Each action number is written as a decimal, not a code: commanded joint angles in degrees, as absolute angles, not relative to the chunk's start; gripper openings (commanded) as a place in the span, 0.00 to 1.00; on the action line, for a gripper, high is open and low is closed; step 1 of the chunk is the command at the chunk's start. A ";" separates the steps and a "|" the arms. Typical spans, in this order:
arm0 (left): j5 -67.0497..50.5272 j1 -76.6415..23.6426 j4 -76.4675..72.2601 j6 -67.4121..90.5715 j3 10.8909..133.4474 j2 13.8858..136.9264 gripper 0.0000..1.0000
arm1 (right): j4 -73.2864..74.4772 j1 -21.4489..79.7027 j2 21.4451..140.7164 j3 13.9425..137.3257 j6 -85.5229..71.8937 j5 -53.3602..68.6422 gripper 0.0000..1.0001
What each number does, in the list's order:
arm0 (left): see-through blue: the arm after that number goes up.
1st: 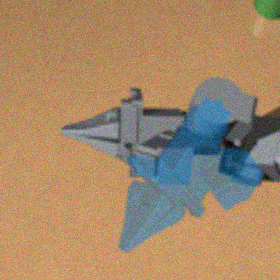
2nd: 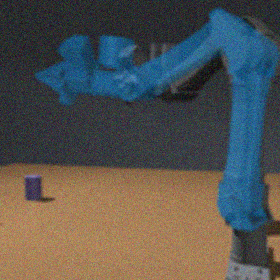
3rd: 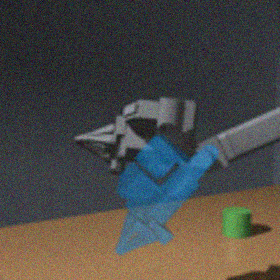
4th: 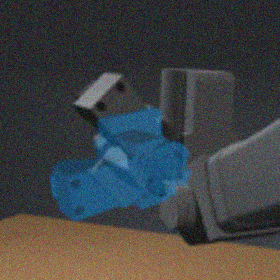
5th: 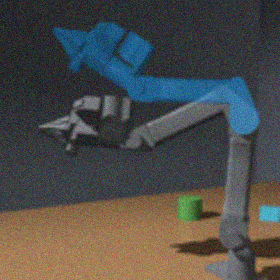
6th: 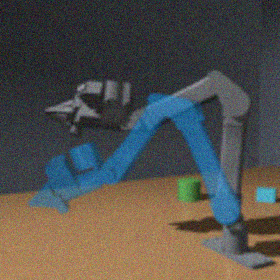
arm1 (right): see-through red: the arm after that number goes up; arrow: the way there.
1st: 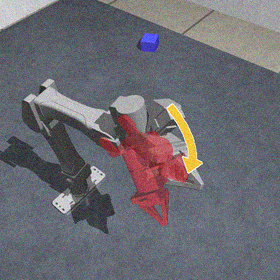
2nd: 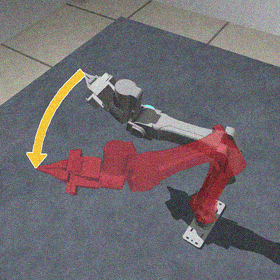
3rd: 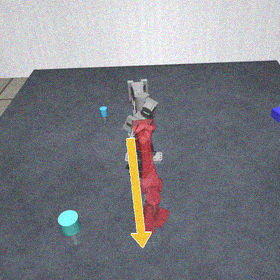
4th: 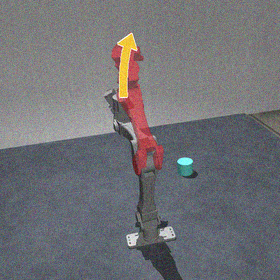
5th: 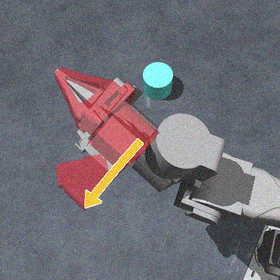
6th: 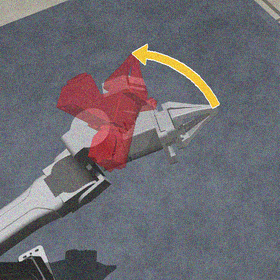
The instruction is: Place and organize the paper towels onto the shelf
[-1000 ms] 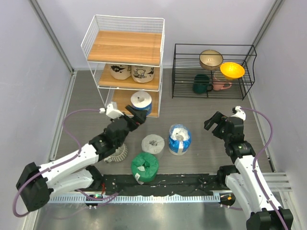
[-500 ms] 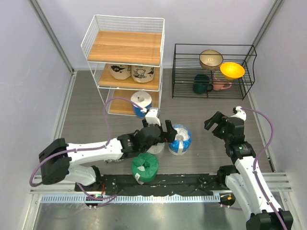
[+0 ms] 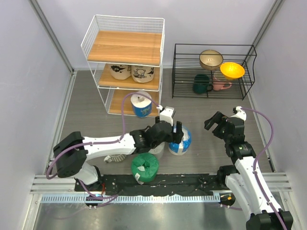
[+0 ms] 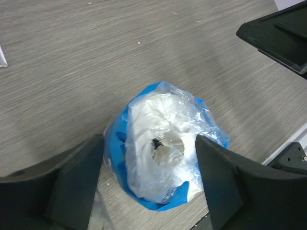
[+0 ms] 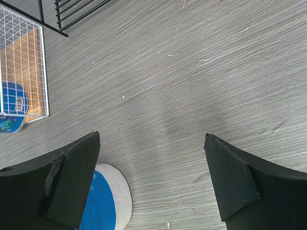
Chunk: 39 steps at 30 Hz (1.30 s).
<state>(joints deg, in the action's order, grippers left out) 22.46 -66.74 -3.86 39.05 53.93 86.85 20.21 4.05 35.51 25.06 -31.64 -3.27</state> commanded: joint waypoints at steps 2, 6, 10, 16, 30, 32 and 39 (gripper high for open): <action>20.57 -66.97 2.17 34.81 59.85 89.12 0.72 | 18.98 4.31 35.24 25.31 -31.47 -3.16 0.96; 20.13 -66.97 5.97 33.75 61.70 89.56 0.71 | 18.90 4.31 35.51 25.22 -31.55 -3.25 0.96; 17.50 -66.97 7.56 32.26 61.61 89.21 0.70 | 18.72 4.39 35.51 24.96 -31.55 -3.34 0.96; 15.30 -66.97 9.49 30.76 62.49 91.05 0.66 | 18.55 4.31 35.51 24.96 -31.55 -3.25 0.96; 13.98 -66.97 12.48 30.15 68.29 100.28 0.45 | 18.90 4.39 35.16 25.22 -31.64 -3.08 0.96; 13.80 -66.97 12.57 30.06 68.29 100.55 0.40 | 18.90 4.31 35.24 25.31 -31.55 -2.99 0.96; 13.10 -66.89 12.13 29.71 68.55 99.85 0.22 | 18.98 4.39 35.33 25.31 -31.55 -3.08 0.96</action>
<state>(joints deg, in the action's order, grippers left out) 15.62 -66.72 9.65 30.76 67.94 99.04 20.21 4.05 35.62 25.04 -31.64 -3.27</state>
